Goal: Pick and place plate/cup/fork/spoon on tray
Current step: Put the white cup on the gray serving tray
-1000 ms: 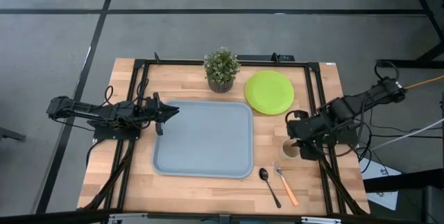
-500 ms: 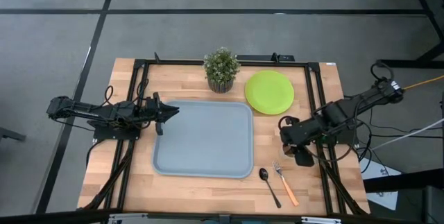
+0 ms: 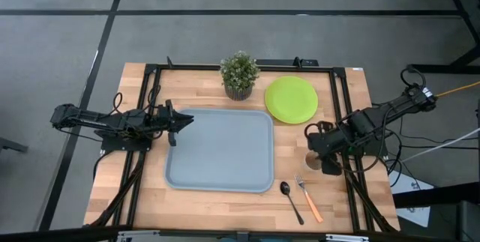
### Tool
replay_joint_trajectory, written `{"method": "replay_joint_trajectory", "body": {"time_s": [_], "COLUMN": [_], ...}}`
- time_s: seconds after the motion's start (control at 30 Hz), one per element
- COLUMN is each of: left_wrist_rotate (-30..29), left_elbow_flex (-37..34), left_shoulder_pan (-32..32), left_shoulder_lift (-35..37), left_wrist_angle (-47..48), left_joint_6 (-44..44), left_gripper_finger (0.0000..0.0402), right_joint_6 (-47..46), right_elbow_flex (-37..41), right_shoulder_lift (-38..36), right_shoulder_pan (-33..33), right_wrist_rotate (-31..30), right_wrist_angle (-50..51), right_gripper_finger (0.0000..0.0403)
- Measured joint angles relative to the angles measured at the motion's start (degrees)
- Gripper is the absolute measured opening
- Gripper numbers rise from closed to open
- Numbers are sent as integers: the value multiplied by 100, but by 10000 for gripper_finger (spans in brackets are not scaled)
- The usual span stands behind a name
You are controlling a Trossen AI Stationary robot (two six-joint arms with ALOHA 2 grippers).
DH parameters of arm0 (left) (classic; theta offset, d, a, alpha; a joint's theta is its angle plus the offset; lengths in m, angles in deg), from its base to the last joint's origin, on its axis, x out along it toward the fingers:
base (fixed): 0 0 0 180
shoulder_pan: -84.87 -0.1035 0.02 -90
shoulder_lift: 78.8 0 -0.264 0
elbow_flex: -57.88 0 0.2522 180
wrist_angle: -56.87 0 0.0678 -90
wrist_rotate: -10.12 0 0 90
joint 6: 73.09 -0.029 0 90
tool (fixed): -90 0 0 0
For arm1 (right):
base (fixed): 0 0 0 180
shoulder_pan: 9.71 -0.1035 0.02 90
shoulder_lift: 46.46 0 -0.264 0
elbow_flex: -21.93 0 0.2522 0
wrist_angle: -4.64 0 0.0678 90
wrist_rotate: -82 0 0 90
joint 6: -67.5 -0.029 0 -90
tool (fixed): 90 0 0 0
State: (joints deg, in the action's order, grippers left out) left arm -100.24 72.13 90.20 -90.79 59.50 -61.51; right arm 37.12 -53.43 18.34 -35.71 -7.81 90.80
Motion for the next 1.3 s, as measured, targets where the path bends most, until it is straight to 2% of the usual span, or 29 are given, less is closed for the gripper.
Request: {"method": "replay_joint_trajectory", "body": {"time_s": [0.1, 0.37, 0.63, 1.3], "left_wrist_rotate": [0, 1, 2, 2], "left_elbow_flex": [0, 0, 0, 0], "left_shoulder_pan": [1, 0, 2, 2], "left_shoulder_lift": [0, -1, 0, -2], "left_wrist_angle": [0, -1, 0, -1], "left_joint_6": [2, 3, 3, 3], "left_gripper_finger": [53, 53, 53, 53], "right_joint_6": [-96, -40, -34, -218], "right_elbow_flex": [0, 216, 930, 2138], "right_shoulder_lift": [-1, -2, 2, 2], "right_shoulder_pan": [0, 2, 1, 0], "right_wrist_rotate": [-354, -1056, -926, -805], "right_wrist_angle": [282, 142, -358, -1723], "right_gripper_finger": [142, 142, 142, 142]}}
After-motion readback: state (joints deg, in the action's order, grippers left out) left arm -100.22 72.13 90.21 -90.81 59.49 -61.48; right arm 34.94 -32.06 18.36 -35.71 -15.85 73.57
